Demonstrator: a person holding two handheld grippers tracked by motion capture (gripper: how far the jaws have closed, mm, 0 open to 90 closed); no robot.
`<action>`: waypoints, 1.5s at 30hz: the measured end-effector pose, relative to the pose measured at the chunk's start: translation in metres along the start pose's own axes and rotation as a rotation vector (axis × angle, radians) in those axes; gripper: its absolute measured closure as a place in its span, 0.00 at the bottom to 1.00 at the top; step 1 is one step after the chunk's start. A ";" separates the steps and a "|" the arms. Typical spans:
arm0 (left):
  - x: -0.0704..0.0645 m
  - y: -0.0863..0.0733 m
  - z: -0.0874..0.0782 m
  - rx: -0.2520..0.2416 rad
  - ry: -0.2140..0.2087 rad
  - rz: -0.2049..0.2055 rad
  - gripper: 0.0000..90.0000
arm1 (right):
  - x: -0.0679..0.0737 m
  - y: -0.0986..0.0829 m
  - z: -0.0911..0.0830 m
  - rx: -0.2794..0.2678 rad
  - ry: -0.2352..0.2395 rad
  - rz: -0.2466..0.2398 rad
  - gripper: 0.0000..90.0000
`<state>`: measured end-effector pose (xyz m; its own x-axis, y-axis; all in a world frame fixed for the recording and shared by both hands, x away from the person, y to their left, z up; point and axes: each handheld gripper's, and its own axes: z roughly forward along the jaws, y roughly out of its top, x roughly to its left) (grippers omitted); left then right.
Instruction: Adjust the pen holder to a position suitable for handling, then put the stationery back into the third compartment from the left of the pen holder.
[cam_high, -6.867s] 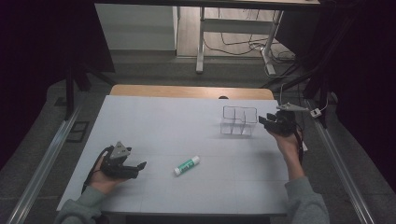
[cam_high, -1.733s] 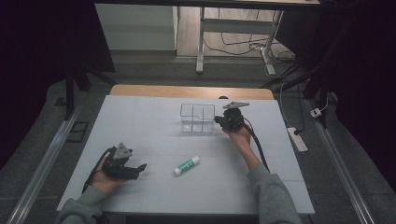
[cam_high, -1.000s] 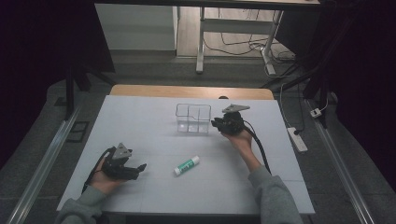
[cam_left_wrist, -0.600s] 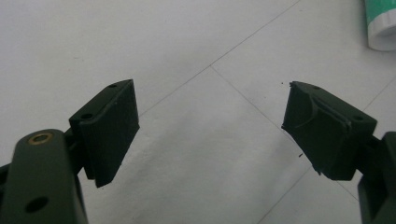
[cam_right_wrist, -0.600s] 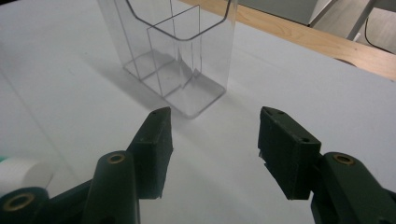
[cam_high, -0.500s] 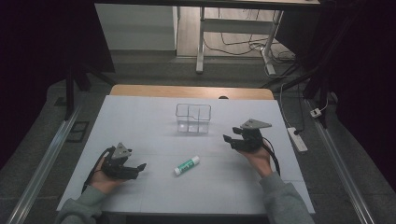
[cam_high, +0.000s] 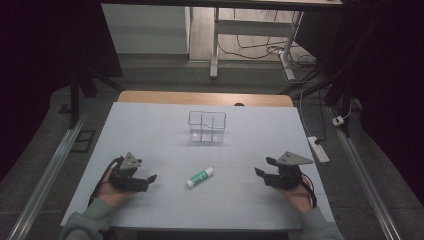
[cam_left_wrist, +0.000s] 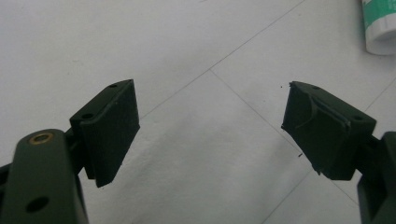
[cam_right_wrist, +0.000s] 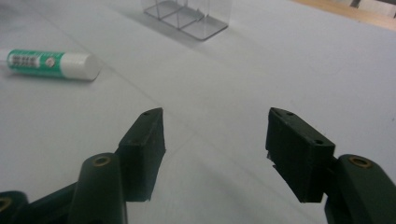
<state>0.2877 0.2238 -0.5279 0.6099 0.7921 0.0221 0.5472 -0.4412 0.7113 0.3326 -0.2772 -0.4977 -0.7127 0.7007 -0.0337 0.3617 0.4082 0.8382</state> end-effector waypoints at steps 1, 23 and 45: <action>0.000 0.000 0.000 0.000 0.000 0.001 0.20 | 0.001 -0.002 -0.002 -0.002 0.000 -0.006 0.40; -0.004 0.011 -0.005 -0.026 -0.023 0.032 0.21 | 0.009 -0.010 -0.008 0.012 0.028 -0.065 0.38; -0.025 0.062 -0.003 -0.055 -0.124 0.131 0.25 | 0.006 -0.017 -0.015 0.009 0.010 -0.053 0.38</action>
<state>0.3044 0.1776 -0.4824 0.7418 0.6698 0.0321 0.4286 -0.5103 0.7456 0.3129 -0.2889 -0.5037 -0.7371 0.6719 -0.0720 0.3287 0.4496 0.8305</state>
